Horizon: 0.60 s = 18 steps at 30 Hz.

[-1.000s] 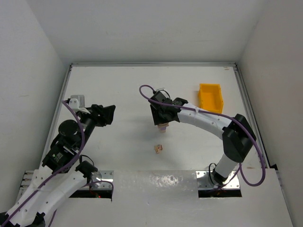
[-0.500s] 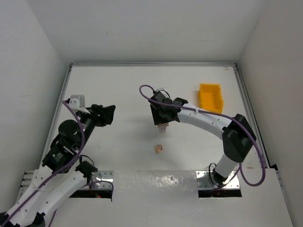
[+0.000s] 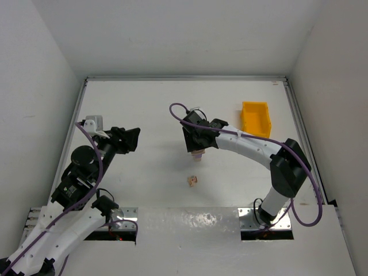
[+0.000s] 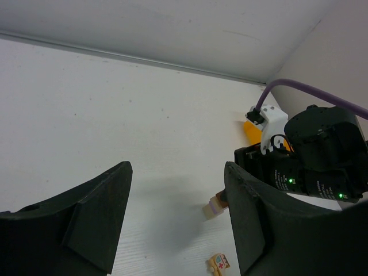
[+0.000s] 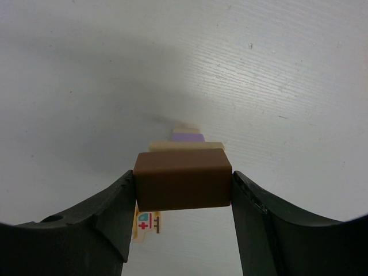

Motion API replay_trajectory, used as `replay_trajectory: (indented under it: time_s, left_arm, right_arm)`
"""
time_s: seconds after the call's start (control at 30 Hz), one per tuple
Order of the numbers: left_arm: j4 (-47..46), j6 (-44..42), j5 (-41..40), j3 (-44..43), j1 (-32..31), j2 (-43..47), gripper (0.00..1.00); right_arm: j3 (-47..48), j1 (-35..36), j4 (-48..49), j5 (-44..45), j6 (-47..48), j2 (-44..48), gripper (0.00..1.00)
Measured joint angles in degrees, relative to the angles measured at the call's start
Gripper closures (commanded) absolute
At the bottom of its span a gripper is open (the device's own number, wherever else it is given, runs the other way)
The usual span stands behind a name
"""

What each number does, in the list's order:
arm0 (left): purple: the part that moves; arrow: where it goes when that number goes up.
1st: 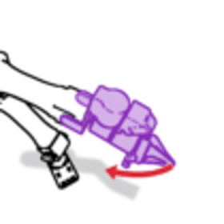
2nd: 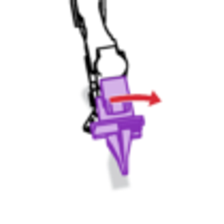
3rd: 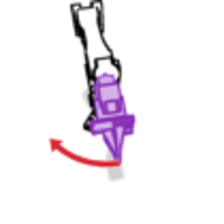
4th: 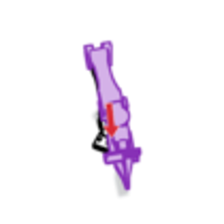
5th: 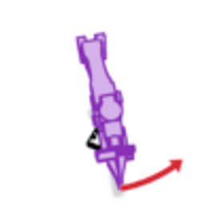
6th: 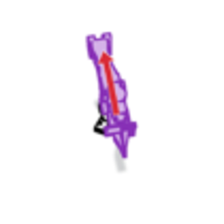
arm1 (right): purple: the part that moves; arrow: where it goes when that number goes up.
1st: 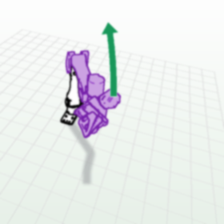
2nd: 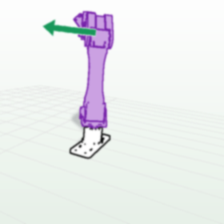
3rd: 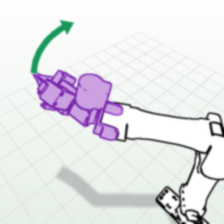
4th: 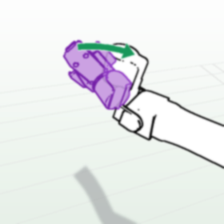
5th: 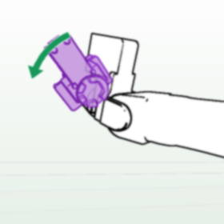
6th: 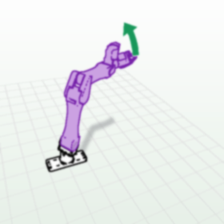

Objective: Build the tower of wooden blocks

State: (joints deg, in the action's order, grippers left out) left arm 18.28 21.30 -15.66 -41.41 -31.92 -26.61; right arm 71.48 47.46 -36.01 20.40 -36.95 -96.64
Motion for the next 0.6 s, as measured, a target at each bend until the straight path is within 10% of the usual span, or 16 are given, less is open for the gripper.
replay_trajectory:
  time_s: [0.6]
  left_arm:
    - [0.00,0.00,0.00,0.00,0.02,0.00,0.37]
  right_arm:
    - [-1.07,0.00,0.02,-0.07,-0.42,0.02,0.42]
